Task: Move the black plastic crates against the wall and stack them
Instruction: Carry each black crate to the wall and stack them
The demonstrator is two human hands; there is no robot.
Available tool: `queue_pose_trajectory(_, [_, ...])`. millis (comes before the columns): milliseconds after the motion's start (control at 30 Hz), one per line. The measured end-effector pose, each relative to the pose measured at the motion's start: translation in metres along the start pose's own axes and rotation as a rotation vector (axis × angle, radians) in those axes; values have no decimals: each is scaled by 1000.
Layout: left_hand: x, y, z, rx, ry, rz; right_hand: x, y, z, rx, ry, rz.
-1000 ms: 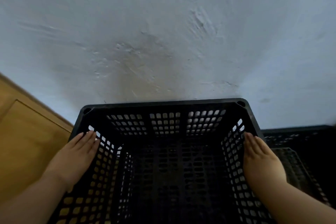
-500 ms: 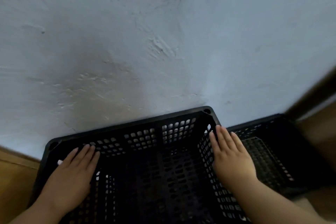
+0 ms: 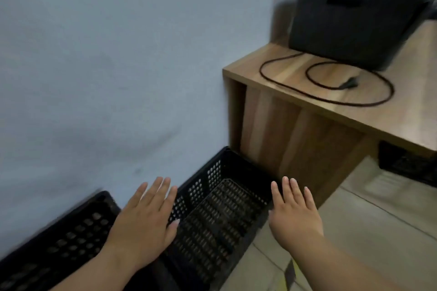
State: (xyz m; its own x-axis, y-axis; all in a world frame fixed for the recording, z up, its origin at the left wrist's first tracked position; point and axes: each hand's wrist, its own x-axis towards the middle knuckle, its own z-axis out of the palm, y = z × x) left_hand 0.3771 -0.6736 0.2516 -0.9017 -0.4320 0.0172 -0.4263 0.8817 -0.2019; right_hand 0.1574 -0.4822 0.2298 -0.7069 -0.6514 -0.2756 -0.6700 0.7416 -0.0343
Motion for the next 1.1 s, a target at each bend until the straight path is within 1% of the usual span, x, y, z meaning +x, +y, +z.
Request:
queue_pose_trajectory(67, [41, 67, -12, 4, 15, 108, -5, 77, -5, 26, -13, 98])
queue_pose_trajectory(167, [97, 181, -28, -17, -10, 273, -12, 205, -10, 49, -14, 247])
queue_pose_trajectory(267, [151, 310, -39, -35, -38, 408, -27, 345, -19, 44, 11, 395])
queue_pose_trajectory(367, [201, 440, -47, -55, -53, 534, -46, 473, -25, -11, 64, 502])
queue_pose_trajectory(467, [247, 547, -58, -88, -23, 604, -62, 573, -32, -73, 78, 570])
queue_pose_trajectory(533, [276, 602, -67, -84, -1, 635, -68, 625, -33, -101, 71, 605])
queue_pose_trajectory(600, [306, 646, -75, -64, -4, 650, -67, 667, -33, -109, 64, 639])
queue_pose_trajectory(667, [337, 679, -85, -25, -20, 605, -60, 701, -32, -110, 60, 660])
queue_pose_trajectory(733, [369, 708, -91, 28, 56, 573, -47, 734, -32, -115, 53, 668])
queue_pose_trajectory(767, [386, 721, -91, 76, 98, 601, -37, 749, -32, -118, 50, 669])
queue_pose_trajectory(800, [403, 732, -92, 111, 95, 620, -26, 765, -33, -118, 49, 670])
queue_pose_trajectory(900, [463, 766, -89, 162, 4, 629, 21, 815, -36, -112, 44, 670])
queue_pose_trajectory(1033, [557, 801, -70, 216, -97, 664, 106, 887, -41, -77, 34, 666])
queue_pose_trajectory(1100, [602, 818, -70, 240, -159, 639, 149, 920, -44, -44, -1, 681])
